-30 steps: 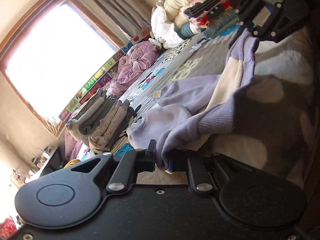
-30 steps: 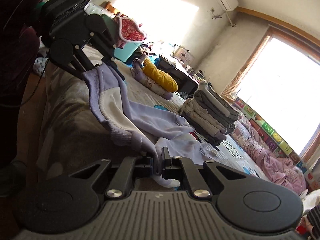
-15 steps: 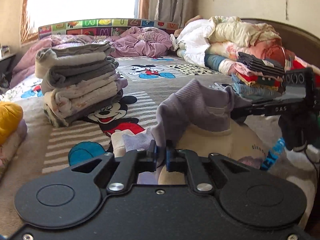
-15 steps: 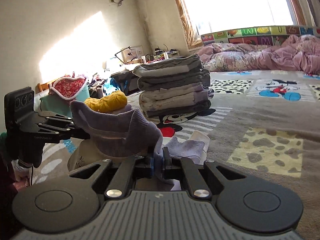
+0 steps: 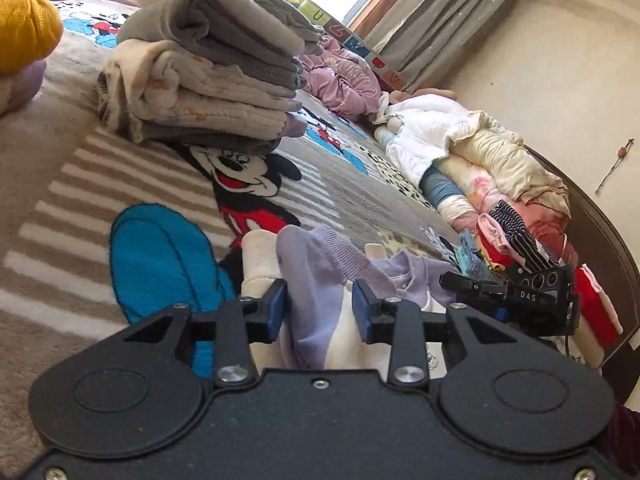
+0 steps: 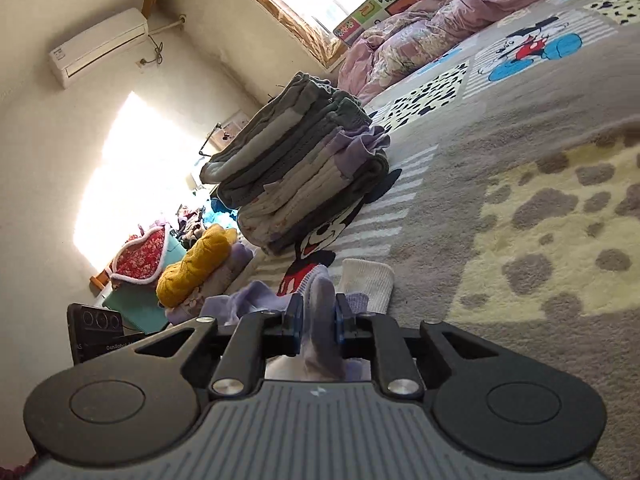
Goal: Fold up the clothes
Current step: 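Lift the hem end with both grippers and fold it over toward the collar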
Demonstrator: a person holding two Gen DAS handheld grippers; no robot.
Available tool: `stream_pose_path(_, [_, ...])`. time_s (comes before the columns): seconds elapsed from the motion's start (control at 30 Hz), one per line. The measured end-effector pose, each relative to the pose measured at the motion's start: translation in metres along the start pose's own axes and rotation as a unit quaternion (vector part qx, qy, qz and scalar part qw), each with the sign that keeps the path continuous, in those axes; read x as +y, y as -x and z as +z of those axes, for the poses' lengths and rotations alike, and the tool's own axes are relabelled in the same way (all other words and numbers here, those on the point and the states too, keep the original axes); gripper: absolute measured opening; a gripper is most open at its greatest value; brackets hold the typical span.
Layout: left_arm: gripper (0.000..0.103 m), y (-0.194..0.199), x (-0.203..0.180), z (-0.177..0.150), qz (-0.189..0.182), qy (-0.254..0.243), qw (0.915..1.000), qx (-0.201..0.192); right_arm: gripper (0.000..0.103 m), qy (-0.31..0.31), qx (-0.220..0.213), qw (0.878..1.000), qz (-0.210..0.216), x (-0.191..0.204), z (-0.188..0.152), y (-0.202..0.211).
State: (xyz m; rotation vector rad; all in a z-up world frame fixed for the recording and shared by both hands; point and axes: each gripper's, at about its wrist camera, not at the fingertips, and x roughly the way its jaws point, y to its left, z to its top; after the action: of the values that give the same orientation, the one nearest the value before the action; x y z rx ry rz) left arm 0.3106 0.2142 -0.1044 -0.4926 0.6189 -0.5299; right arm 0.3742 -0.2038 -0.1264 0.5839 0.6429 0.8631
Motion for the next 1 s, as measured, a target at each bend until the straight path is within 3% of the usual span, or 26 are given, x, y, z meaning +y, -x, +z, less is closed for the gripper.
stream_pose_path(0.07, [0.03,0.0,-0.005,-0.002,0.015,-0.015,0.9998,-0.003,0.032,0.016,-0.001,1.0,0.005,0.006,-0.003,0.004])
stream_pose_path(0.1, [0.022,0.0,-0.007,-0.003,0.025,-0.025,0.9994,-0.009,0.03,0.032,-0.006,0.999,0.006,0.013,-0.005,0.006])
stream_pose_path(0.13, [0.009,0.001,-0.009,-0.003,0.035,-0.036,0.9986,-0.016,0.025,0.047,-0.009,0.999,0.003,0.018,-0.006,0.007])
stream_pose_path(0.17, [0.006,0.003,-0.012,-0.003,0.043,-0.047,0.9977,-0.024,0.013,0.06,-0.011,0.998,-0.009,0.024,-0.006,0.007])
stream_pose_path(0.23, [0.005,0.012,-0.016,0.001,0.044,-0.06,0.9961,-0.048,0.009,0.082,-0.017,0.996,-0.029,0.034,-0.001,0.007])
stream_pose_path(0.4, [0.004,0.021,-0.016,0.011,0.034,-0.057,0.9926,-0.102,0.008,0.113,-0.058,0.992,-0.013,0.054,0.022,0.01])
stream_pose_path(0.73, [0.005,-0.015,0.001,0.007,0.098,-0.037,0.9929,-0.056,0.008,0.023,-0.055,0.998,-0.032,-0.001,0.018,-0.019])
stream_pose_path(0.77, [0.012,-0.016,0.0,0.007,0.105,-0.041,0.9922,-0.055,0.013,0.018,-0.049,0.998,-0.039,-0.003,0.019,-0.023])
stream_pose_path(0.87, [0.03,-0.012,-0.009,0.006,0.133,-0.061,0.9872,-0.063,0.042,0.024,-0.054,0.995,-0.085,-0.003,0.016,-0.023])
stream_pose_path(0.97, [0.03,0.001,-0.033,0.003,0.156,-0.133,0.9731,-0.105,0.044,0.086,-0.08,0.986,-0.117,0.014,0.018,-0.008])
stream_pose_path(1.0, [0.03,0.004,-0.04,0.001,0.136,-0.151,0.9725,-0.114,0.044,0.126,-0.085,0.981,-0.123,0.025,0.019,-0.003])
